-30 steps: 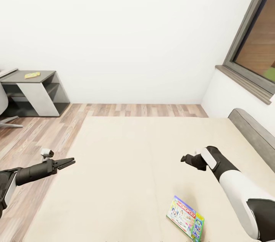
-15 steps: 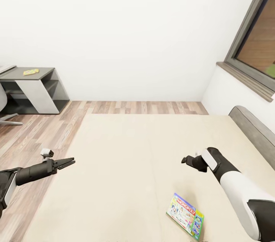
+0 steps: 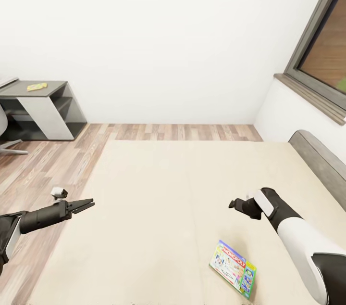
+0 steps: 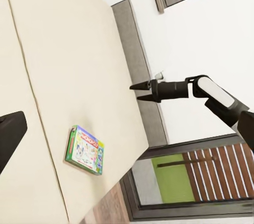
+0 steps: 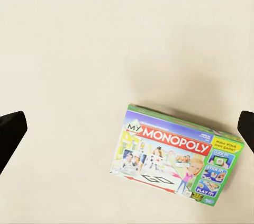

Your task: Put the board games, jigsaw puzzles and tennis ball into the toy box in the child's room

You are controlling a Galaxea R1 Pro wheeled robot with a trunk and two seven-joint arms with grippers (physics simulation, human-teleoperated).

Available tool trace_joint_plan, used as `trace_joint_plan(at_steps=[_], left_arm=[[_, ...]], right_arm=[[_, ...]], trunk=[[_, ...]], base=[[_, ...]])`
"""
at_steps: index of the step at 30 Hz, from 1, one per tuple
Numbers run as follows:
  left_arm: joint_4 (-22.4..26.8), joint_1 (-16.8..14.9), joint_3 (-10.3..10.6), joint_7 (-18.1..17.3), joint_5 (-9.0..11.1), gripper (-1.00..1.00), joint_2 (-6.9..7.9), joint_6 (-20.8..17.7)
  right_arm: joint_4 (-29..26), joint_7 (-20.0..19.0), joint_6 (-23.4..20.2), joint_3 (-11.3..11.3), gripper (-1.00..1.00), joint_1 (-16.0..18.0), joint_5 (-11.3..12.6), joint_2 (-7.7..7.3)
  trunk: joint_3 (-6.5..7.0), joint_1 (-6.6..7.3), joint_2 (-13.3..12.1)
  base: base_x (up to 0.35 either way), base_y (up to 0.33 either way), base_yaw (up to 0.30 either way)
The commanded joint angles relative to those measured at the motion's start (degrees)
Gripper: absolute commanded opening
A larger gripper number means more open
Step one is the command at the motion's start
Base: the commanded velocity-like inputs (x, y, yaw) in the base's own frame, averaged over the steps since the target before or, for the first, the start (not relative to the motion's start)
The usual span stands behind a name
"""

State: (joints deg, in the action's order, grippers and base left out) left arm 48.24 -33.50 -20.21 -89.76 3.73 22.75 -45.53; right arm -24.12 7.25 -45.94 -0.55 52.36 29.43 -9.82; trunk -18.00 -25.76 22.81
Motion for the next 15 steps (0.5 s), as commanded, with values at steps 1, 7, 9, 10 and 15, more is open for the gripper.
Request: trace_joint_plan(at_steps=[1,7,9,10,15], left_arm=[[0.01,-0.03,0.00,-0.24,-0.04,1.00,0.01,-0.61],[0.01,-0.04,0.02,-0.24,-0.04,1.00,0.01,-0.59],[0.01,-0.06,0.01,-0.24,-0.04,1.00,0.01,-0.59],[0.01,-0.07,0.00,-0.24,-0.04,1.00,0.01,-0.56],[0.01,-0.03,0.00,-0.24,-0.04,1.00,0.01,-0.56]], right_arm=[[-0.07,0.51,-0.21,-0.06,1.00,-0.01,0.60,-0.02],[-0.27,0.56,-0.14,-0.13,1.00,-0.04,0.48,0.08],[-0.40,0.57,-0.11,-0.18,1.00,-0.01,0.47,0.28],[-0.50,0.60,-0.08,-0.19,1.00,0.00,0.46,0.49],[-0.89,0.72,0.02,0.01,1.00,0.13,0.46,1.01]], trunk=[[-0.20,-0.03,0.11],[-0.76,-0.03,0.11],[-0.95,-0.03,0.11],[-1.05,-0.03,0.11],[-1.52,-0.03,0.11]], base=[[0.000,0.000,0.000],[0.000,0.000,0.000],[0.000,0.000,0.000],[0.000,0.000,0.000],[0.000,0.000,0.000]])
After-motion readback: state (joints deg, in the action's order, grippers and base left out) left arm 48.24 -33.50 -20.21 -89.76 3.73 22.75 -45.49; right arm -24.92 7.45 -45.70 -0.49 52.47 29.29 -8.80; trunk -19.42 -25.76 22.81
